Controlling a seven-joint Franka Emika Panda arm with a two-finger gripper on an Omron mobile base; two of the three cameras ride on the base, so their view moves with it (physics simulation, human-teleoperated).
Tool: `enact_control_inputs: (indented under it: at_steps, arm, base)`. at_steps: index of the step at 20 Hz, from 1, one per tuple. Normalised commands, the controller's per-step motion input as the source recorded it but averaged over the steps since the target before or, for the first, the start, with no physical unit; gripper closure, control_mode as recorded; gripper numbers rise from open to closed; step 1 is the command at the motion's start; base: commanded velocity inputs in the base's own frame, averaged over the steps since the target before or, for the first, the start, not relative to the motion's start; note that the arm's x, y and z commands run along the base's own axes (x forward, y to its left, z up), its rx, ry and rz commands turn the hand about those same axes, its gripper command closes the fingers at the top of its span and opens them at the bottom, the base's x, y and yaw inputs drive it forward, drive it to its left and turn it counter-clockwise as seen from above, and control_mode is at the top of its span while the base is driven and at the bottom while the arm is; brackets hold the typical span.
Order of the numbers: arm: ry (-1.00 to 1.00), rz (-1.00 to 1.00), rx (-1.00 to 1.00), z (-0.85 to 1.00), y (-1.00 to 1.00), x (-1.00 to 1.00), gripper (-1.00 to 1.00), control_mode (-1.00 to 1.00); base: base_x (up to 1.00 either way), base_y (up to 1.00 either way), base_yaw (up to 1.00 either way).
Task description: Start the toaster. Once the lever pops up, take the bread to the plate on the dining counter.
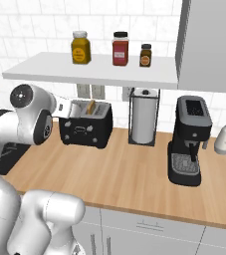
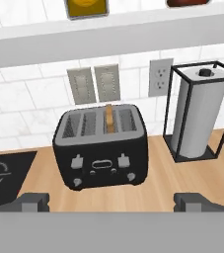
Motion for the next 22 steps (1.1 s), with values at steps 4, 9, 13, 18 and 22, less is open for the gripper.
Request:
enact_control_inputs:
  at_steps: [4, 9, 13, 18, 22]
  arm:
    - [-0.16, 0.0, 0.0, 0.02, 0.01, -0.29, -1.0, -1.0]
    - [-0.05, 0.0, 0.0, 0.0, 0.06, 0.14, -1.0, -1.0]
    - [0.14, 0.0, -0.03, 0.04, 0.0, 0.49, -1.0, -1.0]
    - [0.31, 0.0, -0.03, 0.12, -0.03, 0.39, -1.0, -1.0]
    - [0.18, 0.0, 0.0, 0.0, 0.0, 0.02, -1.0, -1.0]
  base:
    - [0.0, 0.0, 0.0]
    - [0.0, 0.0, 0.0]
    - [0.0, 0.0, 0.0]
    - [0.0, 0.0, 0.0]
    - [0.0, 0.0, 0.0]
